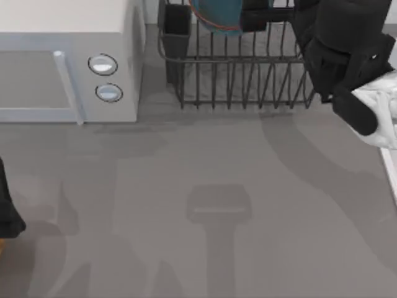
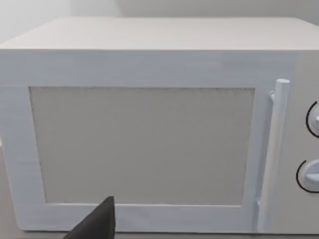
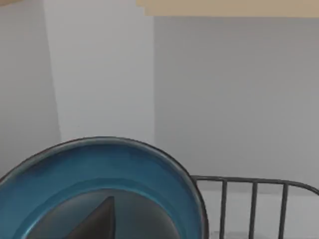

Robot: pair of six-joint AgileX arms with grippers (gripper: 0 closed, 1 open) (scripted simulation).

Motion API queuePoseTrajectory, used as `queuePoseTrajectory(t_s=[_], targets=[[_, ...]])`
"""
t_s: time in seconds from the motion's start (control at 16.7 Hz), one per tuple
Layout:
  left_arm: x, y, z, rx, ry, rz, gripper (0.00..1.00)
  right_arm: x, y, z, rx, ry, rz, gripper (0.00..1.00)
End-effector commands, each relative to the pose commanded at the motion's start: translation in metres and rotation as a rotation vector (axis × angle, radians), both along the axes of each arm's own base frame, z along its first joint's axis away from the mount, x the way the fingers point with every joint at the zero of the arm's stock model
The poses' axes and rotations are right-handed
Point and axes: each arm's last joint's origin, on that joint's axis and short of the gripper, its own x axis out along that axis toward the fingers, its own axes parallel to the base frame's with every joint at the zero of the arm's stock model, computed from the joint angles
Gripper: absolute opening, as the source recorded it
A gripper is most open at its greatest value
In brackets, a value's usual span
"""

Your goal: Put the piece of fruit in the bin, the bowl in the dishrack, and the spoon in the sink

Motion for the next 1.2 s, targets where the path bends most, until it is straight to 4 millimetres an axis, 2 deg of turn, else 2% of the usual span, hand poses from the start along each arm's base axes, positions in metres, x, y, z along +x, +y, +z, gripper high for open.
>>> queuePoseTrajectory(t_s=[0.12,0.3,0.48,0.66,0.78,0.96,1.2], targets=[[0.000,0.000,0.000,0.000,0.000,0.000,1.00,-0.028,-0.038,0.011,-0.007,0.019,0.024,1.00],[0.000,0.000,0.000,0.000,0.000,0.000,1.00,-0.086,-0.096,0.016,-0.018,0.043,0.045,1.00],[0.000,0.000,0.000,0.000,0.000,0.000,1.00,-0.151,-0.141,-0.003,-0.029,0.060,0.045,1.00],[0.000,0.000,0.000,0.000,0.000,0.000,1.00,-0.200,-0.168,-0.036,-0.033,0.059,0.026,1.00],[0.000,0.000,0.000,0.000,0.000,0.000,1.00,-0.220,-0.178,-0.059,-0.031,0.049,0.005,1.00],[0.000,0.000,0.000,0.000,0.000,0.000,1.00,-0.235,-0.187,-0.082,-0.020,0.023,-0.033,1.00],[0.000,0.000,0.000,0.000,0.000,0.000,1.00,-0.242,-0.192,-0.088,-0.005,-0.026,-0.071,1.00]])
